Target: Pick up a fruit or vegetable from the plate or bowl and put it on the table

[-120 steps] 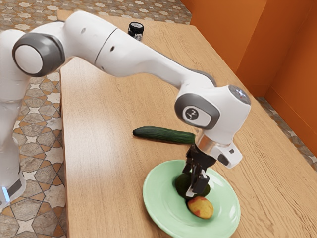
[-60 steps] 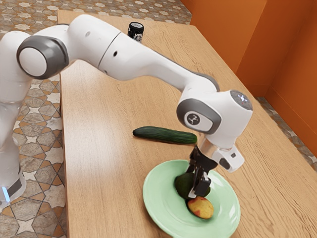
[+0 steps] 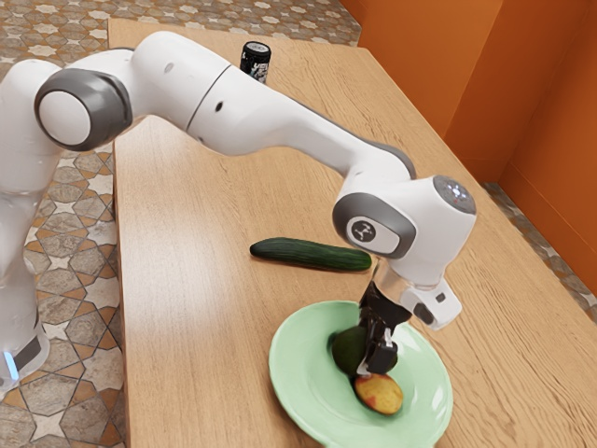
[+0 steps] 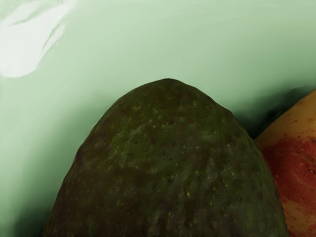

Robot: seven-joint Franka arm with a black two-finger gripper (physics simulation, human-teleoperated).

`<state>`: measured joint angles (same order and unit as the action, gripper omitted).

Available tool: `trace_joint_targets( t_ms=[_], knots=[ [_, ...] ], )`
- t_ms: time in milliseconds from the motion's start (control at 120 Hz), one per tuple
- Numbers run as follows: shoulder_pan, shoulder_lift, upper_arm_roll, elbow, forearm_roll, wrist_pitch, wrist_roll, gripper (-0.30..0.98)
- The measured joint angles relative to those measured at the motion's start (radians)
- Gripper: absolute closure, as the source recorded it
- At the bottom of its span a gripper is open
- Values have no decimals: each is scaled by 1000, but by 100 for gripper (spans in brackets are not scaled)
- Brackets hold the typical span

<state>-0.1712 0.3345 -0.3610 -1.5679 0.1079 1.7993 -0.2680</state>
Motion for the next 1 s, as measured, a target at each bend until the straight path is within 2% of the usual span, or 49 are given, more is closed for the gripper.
trace_joint_targets(
  t_ms=[183,333,533,833,1000],
  knots=[
    [1,-8,1,1,30,3,1,64],
    [0,-55,4,3,61,-3,3,55],
    [-2,-137,60,22,77,-49,10,54],
    [2,-204,336,60,107,-153,87,53],
    [-2,-204,431,60,106,-172,153,53]
  ],
)
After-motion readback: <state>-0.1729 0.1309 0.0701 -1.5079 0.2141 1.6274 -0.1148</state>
